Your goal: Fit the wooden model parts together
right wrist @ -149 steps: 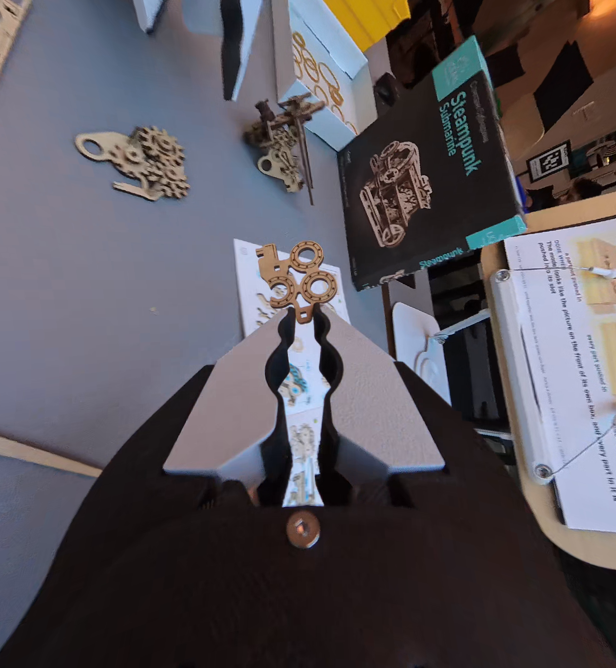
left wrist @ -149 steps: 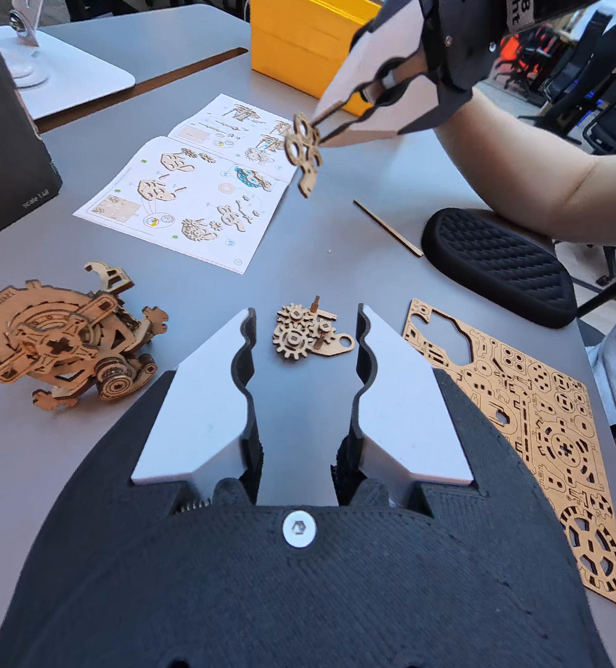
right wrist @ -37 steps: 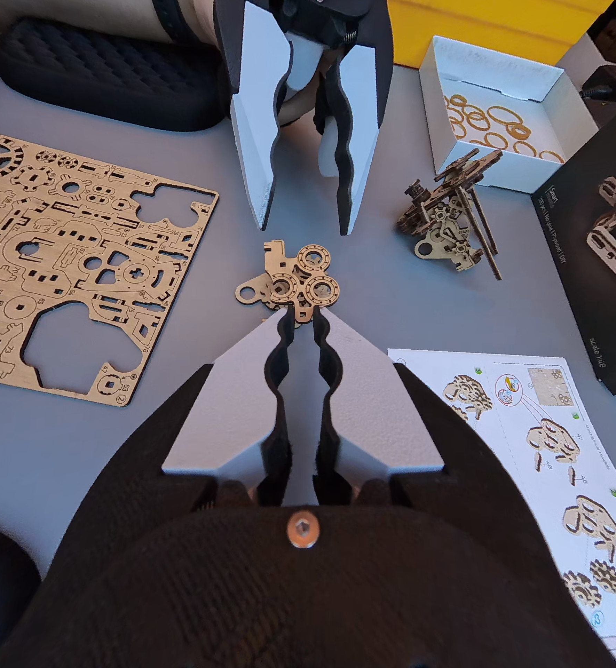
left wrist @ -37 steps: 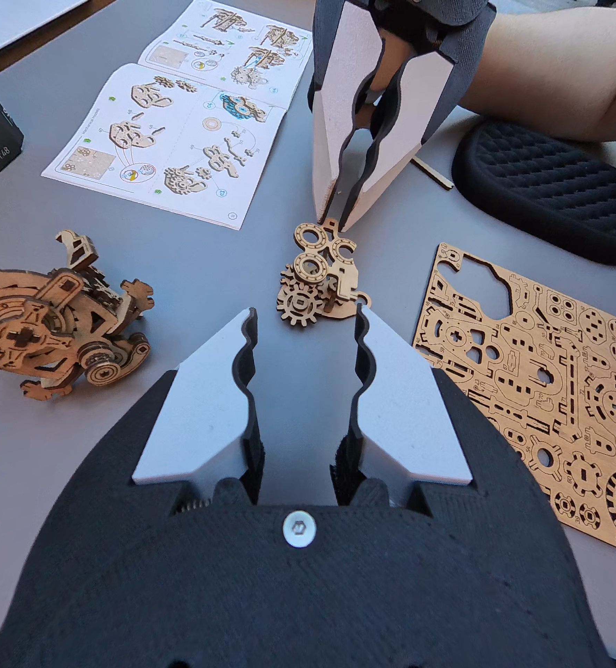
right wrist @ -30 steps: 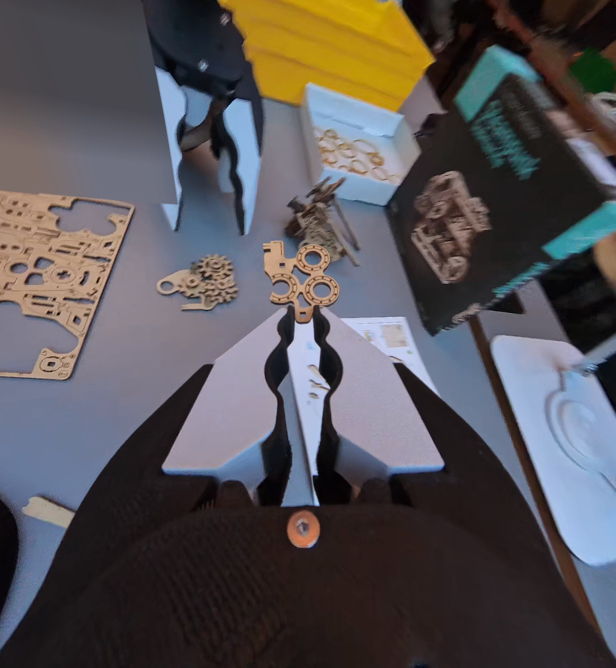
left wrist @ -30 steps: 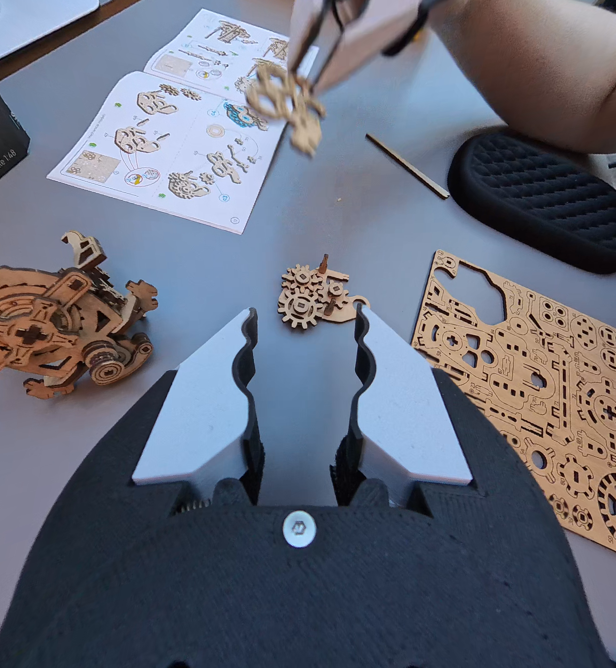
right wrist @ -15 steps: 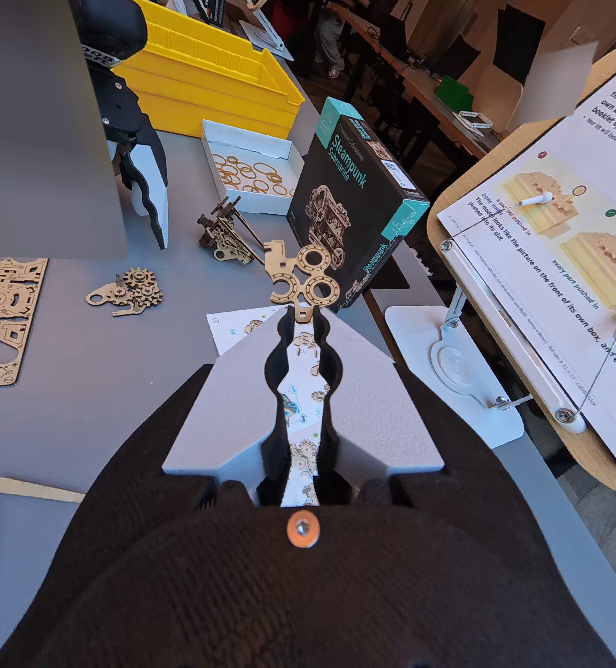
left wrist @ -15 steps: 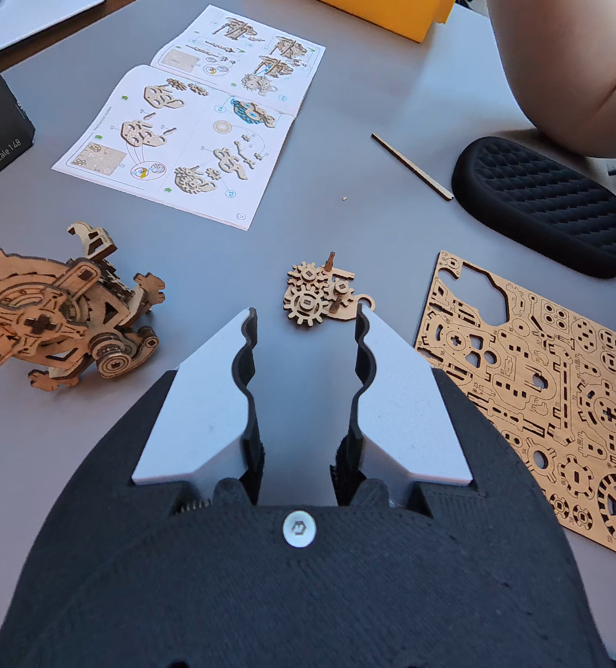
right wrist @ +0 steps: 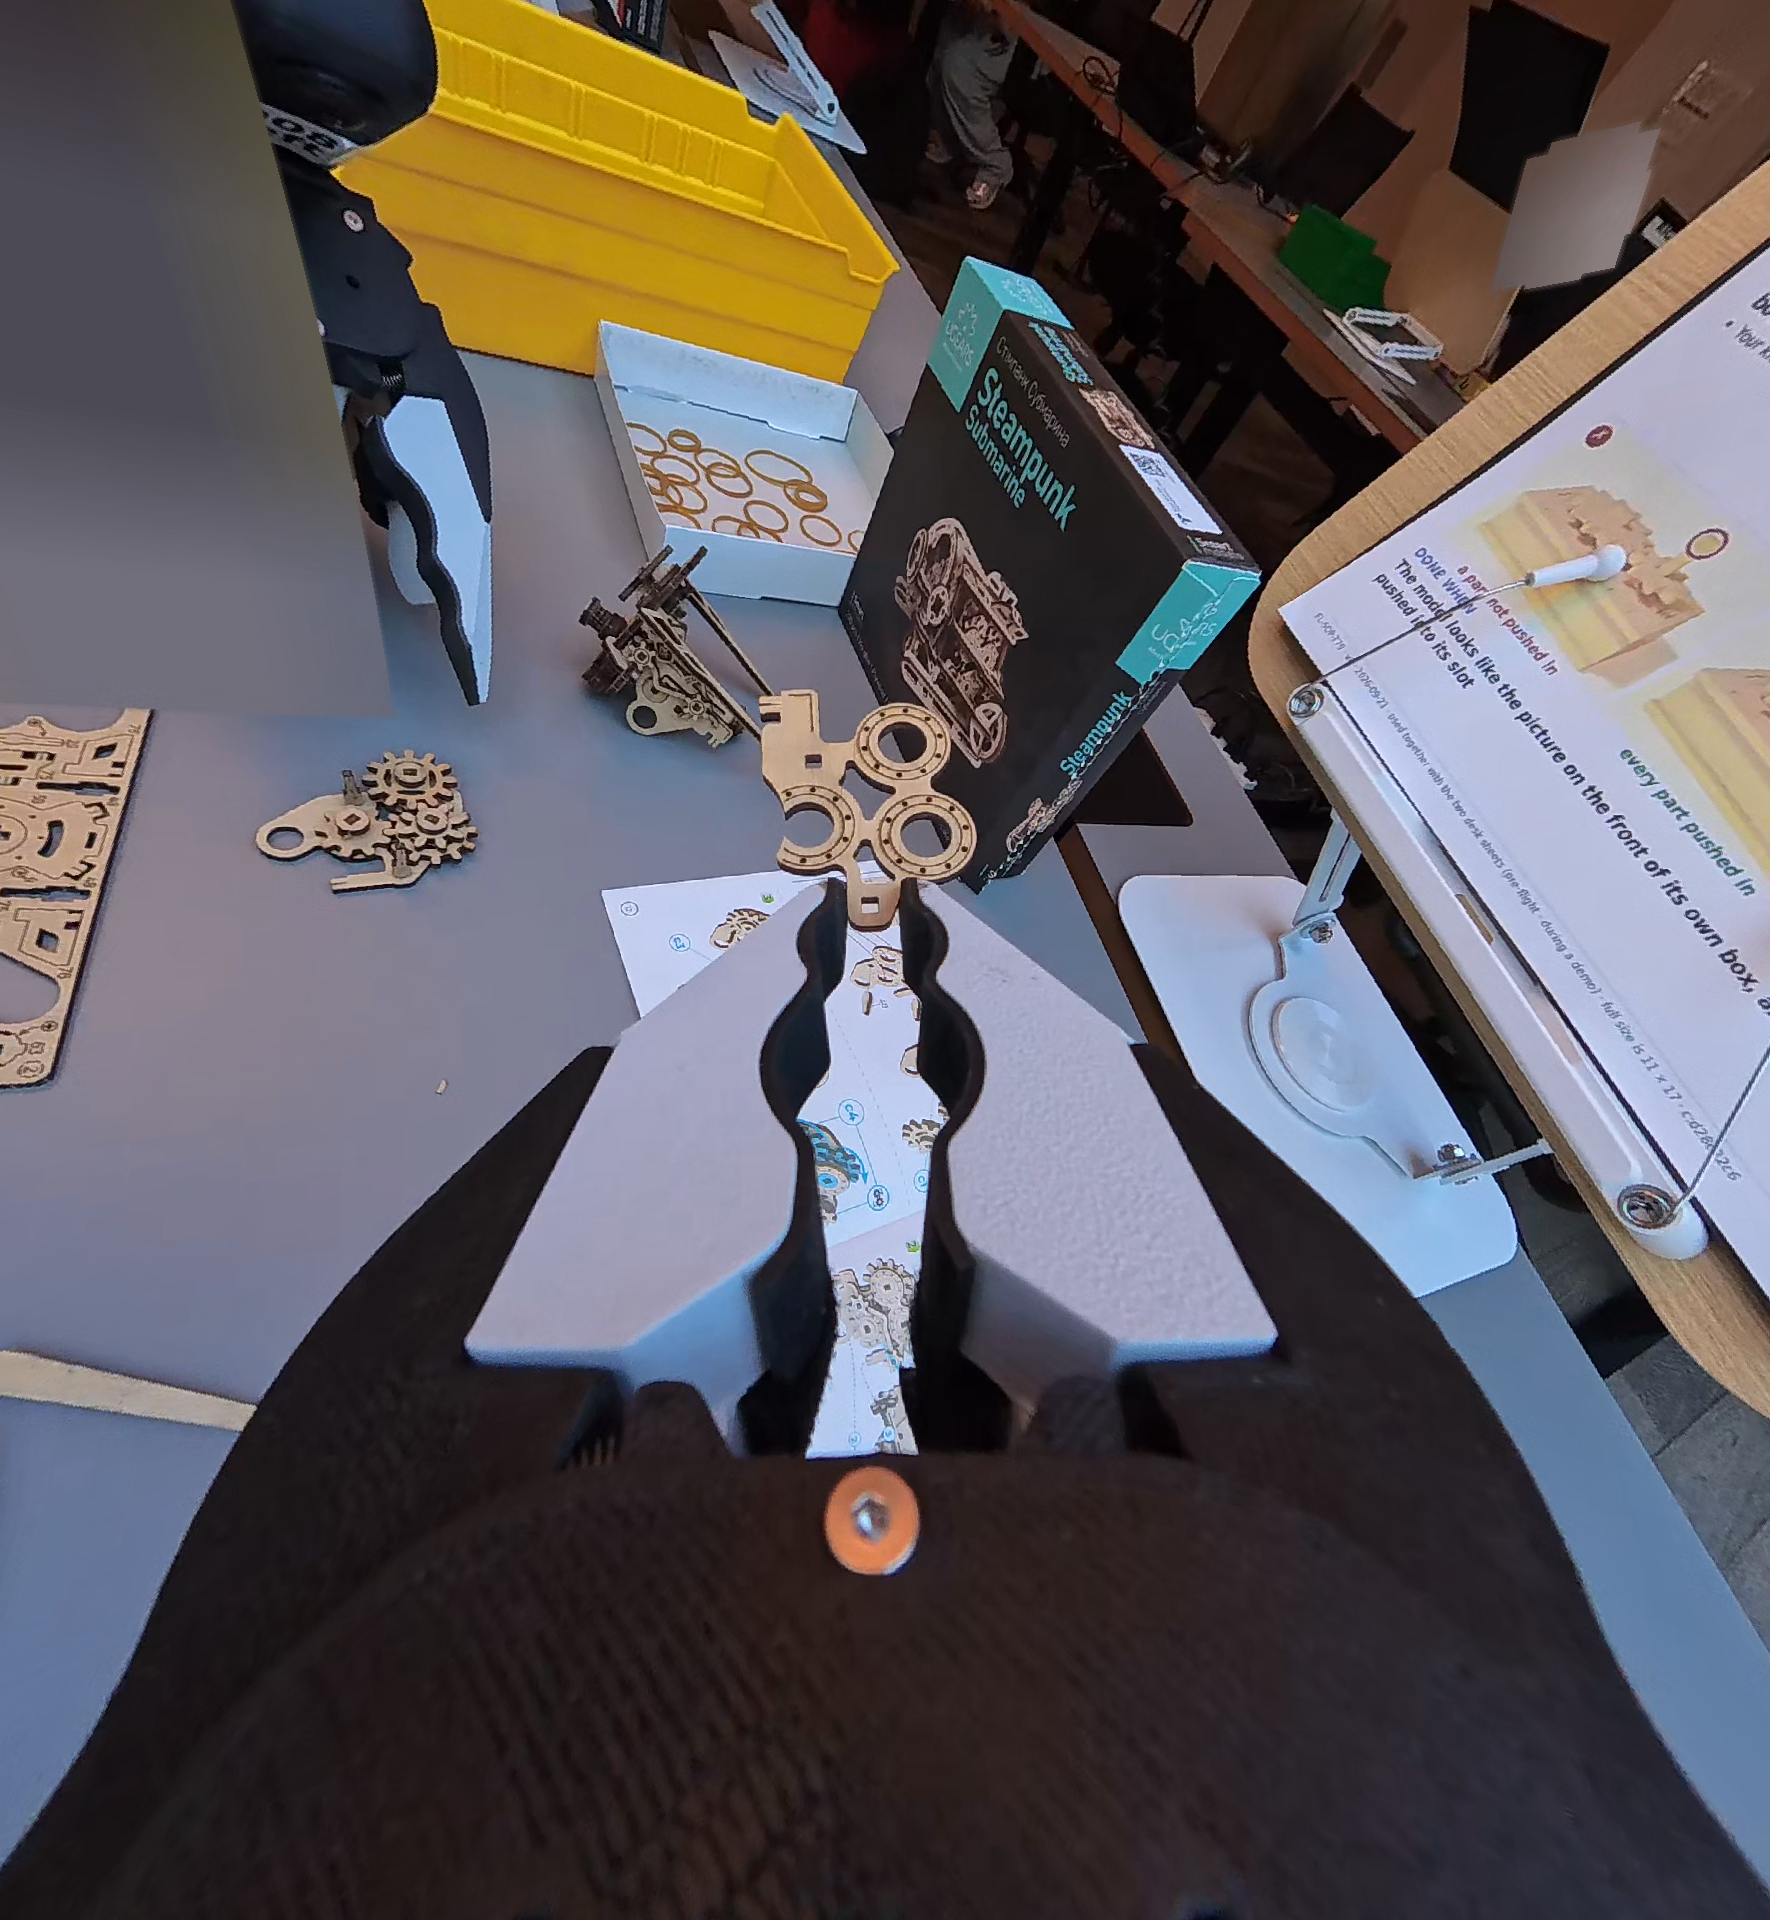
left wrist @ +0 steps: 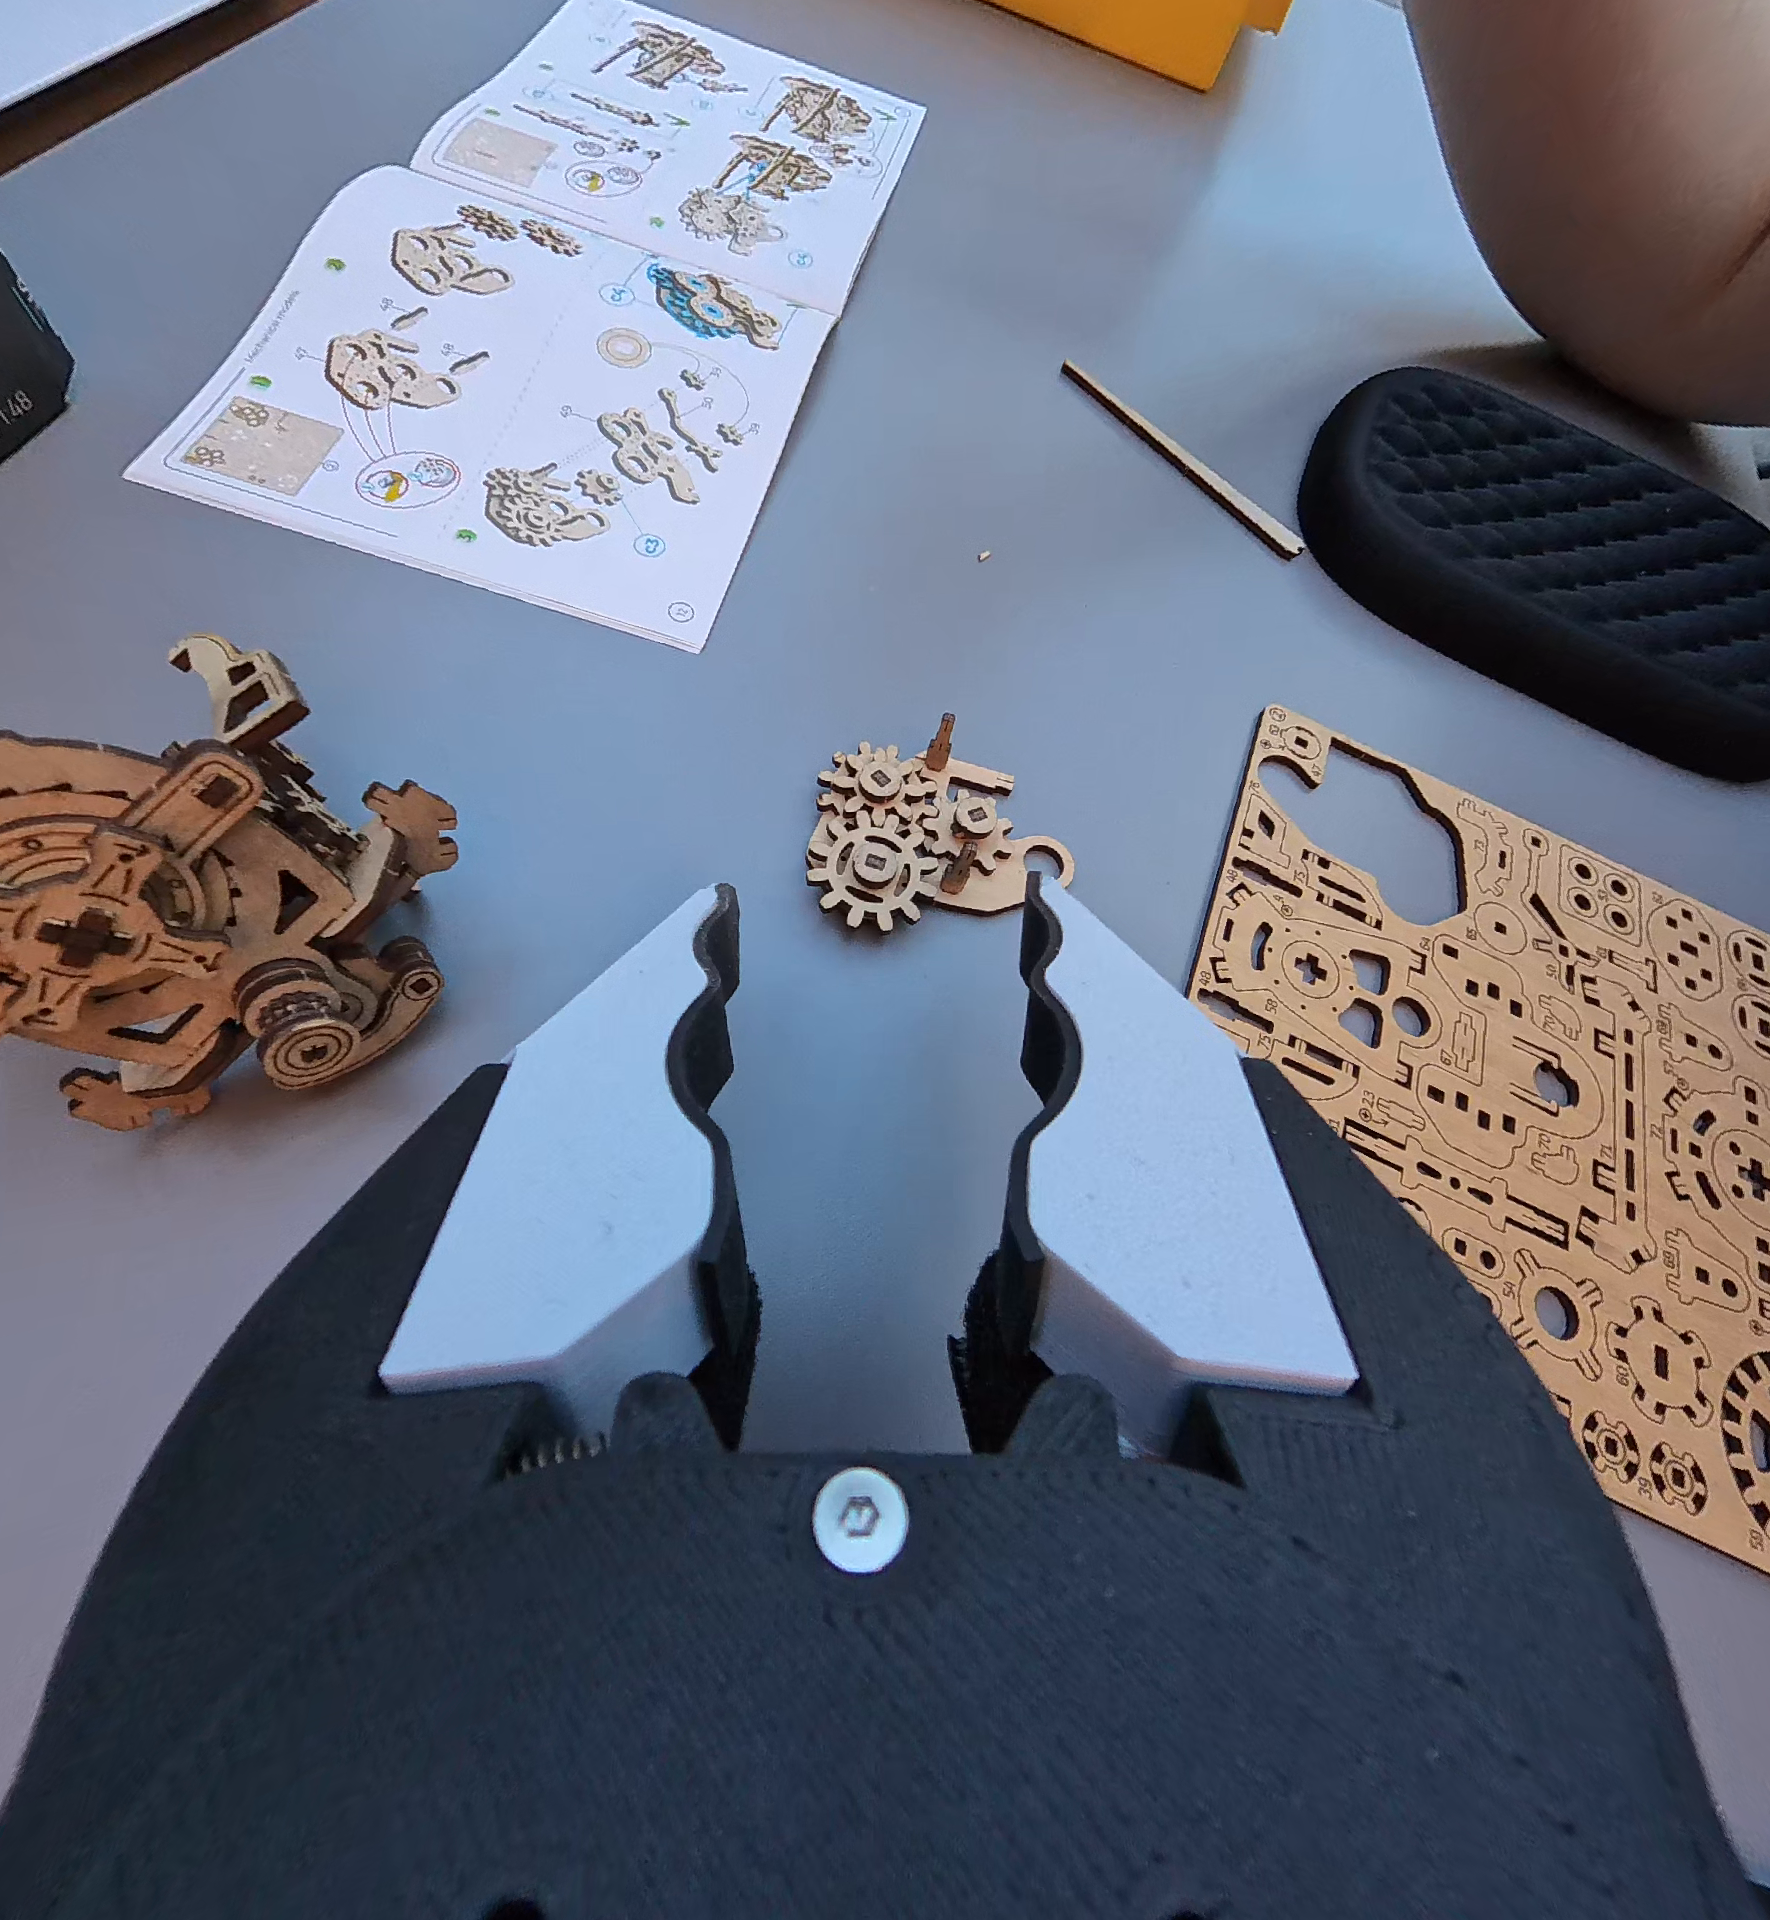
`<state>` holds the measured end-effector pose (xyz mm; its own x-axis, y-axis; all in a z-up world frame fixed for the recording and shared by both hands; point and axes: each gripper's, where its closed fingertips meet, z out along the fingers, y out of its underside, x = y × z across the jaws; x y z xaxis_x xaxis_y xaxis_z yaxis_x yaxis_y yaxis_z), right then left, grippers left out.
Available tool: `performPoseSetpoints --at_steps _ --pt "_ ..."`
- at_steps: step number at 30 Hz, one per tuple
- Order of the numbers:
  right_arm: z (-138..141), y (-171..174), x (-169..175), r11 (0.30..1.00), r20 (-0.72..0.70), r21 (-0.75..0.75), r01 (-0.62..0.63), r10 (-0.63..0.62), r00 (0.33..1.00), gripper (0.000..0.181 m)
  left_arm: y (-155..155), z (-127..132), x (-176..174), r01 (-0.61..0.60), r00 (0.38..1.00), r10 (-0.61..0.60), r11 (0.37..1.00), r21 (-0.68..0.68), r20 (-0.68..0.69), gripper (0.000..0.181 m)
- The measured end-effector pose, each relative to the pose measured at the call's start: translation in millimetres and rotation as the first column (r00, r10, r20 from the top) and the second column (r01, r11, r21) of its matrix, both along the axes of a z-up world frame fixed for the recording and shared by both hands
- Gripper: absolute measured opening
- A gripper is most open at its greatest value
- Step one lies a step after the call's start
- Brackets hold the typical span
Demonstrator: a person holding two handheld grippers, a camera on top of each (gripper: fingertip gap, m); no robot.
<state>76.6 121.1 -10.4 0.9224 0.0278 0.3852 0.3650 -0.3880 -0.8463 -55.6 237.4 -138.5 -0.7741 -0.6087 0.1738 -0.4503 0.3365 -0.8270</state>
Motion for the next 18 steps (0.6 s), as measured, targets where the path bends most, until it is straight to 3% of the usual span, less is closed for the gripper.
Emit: performPoseSetpoints --at_steps 18 --pt "-29 18 -18 0.995 -0.042 -0.066 -0.08 0.077 0.996 0.009 1 0 1 -0.007 1.0 0.007 1.0 0.012 0.007 0.053"
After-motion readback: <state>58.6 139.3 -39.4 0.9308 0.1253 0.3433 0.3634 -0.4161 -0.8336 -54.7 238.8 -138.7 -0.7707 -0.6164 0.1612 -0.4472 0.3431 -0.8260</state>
